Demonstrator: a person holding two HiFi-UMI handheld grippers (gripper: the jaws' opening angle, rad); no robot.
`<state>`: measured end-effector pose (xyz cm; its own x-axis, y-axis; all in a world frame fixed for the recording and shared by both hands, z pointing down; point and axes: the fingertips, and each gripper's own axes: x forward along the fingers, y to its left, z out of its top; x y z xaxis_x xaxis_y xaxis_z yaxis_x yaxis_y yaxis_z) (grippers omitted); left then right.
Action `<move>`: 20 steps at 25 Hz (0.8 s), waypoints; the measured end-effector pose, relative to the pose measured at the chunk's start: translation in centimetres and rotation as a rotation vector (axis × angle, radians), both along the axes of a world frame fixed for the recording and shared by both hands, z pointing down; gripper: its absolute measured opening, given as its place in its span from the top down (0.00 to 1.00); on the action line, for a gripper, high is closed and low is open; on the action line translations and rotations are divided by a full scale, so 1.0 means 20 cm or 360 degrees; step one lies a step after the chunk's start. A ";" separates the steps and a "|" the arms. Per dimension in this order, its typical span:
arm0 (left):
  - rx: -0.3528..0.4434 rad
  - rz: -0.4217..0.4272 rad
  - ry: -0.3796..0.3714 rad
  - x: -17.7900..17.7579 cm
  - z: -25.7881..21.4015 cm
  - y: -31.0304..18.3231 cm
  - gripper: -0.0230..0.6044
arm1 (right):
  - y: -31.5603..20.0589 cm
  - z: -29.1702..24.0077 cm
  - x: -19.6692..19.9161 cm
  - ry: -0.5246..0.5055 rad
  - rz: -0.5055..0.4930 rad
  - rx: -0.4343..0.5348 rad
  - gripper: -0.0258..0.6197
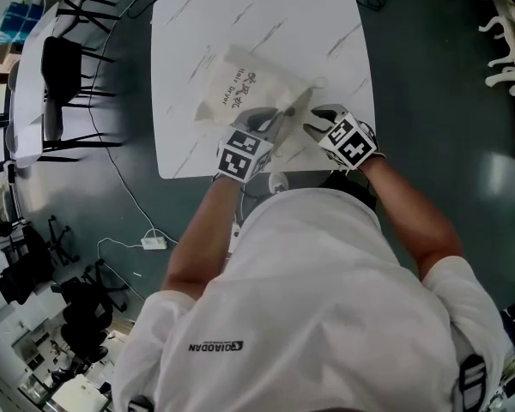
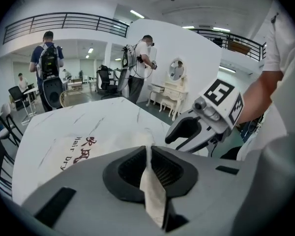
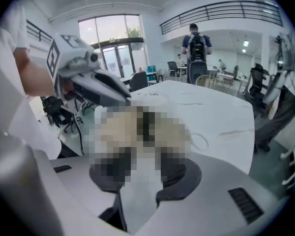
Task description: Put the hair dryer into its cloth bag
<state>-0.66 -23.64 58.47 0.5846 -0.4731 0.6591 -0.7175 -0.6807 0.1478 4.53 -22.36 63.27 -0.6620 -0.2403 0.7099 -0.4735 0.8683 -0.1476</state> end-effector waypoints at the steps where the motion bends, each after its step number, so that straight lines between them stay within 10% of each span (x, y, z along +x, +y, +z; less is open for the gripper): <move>1: -0.0012 0.0023 -0.0016 0.01 0.04 0.01 0.88 | 0.01 -0.02 0.05 -0.0041 0.0095 -0.0022 0.69; 20: -0.0138 0.0221 -0.0264 0.04 0.52 0.10 0.81 | 0.14 -0.24 0.36 -0.0144 0.0713 0.0006 0.71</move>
